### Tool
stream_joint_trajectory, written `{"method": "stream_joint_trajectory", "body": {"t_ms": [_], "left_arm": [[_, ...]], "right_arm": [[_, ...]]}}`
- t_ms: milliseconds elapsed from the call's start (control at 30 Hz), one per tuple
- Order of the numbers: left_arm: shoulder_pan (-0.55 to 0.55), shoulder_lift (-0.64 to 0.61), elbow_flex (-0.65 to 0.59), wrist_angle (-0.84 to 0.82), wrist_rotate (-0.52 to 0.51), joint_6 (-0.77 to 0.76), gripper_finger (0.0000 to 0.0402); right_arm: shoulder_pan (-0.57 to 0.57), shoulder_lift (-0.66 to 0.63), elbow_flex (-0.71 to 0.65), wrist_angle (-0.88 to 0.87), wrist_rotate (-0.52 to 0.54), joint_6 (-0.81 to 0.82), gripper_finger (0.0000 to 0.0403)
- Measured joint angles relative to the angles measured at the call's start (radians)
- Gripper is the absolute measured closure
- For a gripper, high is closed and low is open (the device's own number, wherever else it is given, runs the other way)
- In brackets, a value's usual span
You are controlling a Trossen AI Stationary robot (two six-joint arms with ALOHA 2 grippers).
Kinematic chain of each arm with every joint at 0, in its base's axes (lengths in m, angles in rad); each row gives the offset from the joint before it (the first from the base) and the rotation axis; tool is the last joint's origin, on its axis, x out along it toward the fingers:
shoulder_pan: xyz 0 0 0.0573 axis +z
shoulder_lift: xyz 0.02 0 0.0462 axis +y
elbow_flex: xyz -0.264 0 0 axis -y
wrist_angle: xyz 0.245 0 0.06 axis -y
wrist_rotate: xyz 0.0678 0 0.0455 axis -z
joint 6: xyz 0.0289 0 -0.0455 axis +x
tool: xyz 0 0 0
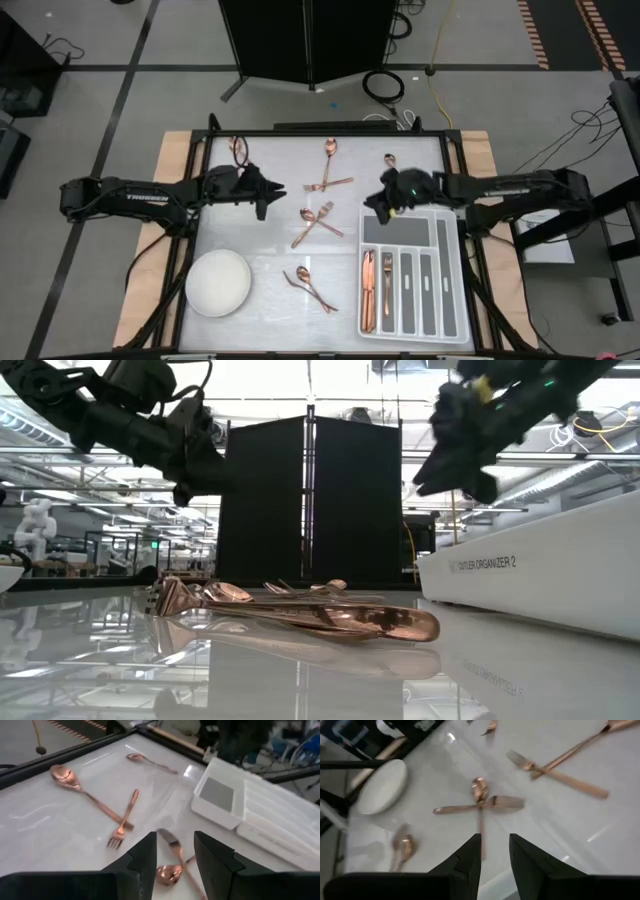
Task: Sort silverware
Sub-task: Put the brown fork in the white silverware organizer
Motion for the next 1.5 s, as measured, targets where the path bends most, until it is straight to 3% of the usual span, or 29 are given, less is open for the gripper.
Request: {"method": "stream_joint_trajectory", "body": {"t_ms": [167,400,700,1000,1500], "left_arm": [[0.015,0.0,0.0,0.006,-0.004,0.065,0.0272],[0.023,0.003,0.0,-0.007,-0.005,0.169,0.0272],[0.023,0.003,0.0,-0.019,0.008,0.24,0.0272],[0.023,0.003,0.0,-0.029,0.011,0.349,0.0272],[0.044,0.003,0.0,0.024,0.015,0.38,0.0272]], "right_arm": [[-0.135,0.175,0.123,-0.001,-0.048,-0.243,0.0312],[-0.199,0.48,0.366,-0.003,-0.053,-0.598,0.0312],[-0.242,0.802,0.589,-0.144,-0.142,-0.705,0.0312],[-0.219,0.874,0.6,-0.099,-0.048,-0.808,0.0312],[-0.237,0.948,0.606,-0.09,-0.104,-0.822,0.0313]]}}
